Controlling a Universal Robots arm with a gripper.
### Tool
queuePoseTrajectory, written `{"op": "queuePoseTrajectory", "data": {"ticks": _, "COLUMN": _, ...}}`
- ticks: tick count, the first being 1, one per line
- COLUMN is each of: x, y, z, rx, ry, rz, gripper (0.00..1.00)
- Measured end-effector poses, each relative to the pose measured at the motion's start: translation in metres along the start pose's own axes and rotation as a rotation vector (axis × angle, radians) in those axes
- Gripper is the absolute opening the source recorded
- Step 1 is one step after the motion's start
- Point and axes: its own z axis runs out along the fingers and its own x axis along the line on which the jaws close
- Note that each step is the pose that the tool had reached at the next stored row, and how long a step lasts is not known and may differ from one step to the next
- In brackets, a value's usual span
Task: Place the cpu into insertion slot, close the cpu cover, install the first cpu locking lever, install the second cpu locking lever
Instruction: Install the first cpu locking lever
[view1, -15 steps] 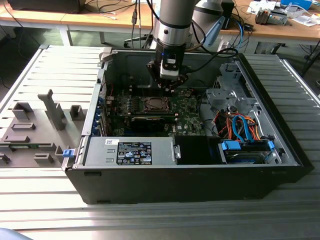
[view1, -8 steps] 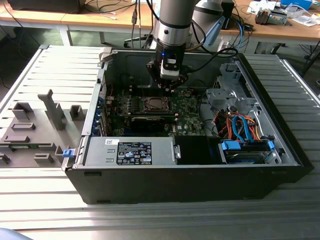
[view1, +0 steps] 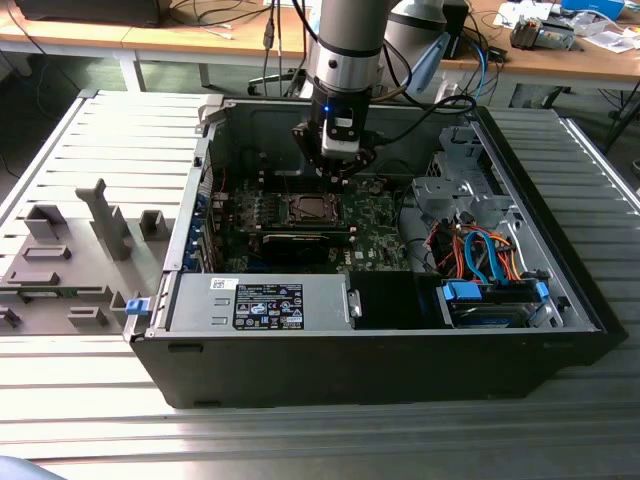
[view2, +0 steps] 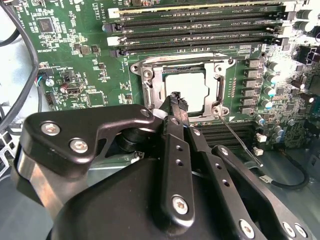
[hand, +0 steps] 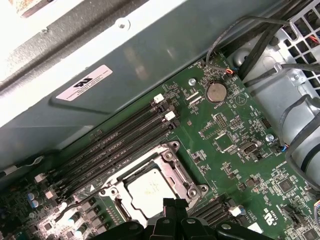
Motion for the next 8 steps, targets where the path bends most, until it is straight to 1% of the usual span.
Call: {"op": "queuePoseTrajectory", "data": {"ticks": 8, "x": 0.0, "y": 0.0, "z": 0.0, "rx": 0.0003, "ry": -0.0003, "rz": -0.011, "gripper": 0.11}}
